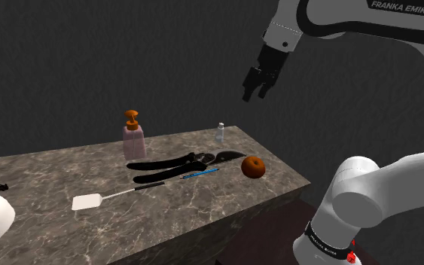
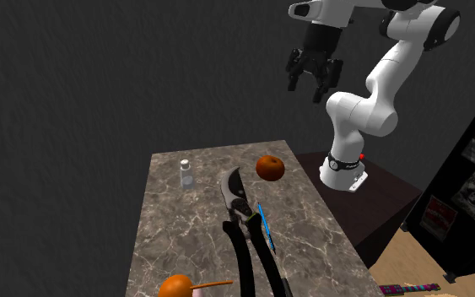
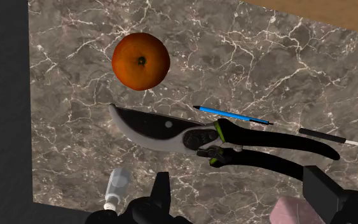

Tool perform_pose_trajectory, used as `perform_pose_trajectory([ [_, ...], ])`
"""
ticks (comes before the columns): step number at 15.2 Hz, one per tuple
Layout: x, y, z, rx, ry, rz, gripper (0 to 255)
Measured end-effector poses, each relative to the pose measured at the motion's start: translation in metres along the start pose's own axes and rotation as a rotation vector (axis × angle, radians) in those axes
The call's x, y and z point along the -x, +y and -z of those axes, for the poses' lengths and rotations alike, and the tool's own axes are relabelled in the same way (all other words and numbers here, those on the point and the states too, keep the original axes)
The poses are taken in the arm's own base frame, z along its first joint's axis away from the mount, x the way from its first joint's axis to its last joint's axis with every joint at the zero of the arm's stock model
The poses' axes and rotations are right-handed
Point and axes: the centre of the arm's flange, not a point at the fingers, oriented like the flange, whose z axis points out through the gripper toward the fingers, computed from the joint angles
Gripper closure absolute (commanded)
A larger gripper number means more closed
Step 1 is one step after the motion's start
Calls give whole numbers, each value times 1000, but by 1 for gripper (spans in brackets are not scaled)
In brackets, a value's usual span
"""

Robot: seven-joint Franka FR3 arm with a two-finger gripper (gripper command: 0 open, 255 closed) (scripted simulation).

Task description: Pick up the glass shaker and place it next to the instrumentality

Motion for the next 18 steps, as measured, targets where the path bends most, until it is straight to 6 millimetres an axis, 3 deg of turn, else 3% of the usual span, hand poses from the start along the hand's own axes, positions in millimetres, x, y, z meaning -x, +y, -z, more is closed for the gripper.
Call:
perform_pose_trajectory([
  [2,-4,4,-5,0,0,-4,0],
  [5,-18,17,-27,-4,3,-25,0],
  [18,-98,104,-154,-20,18,-130,0],
])
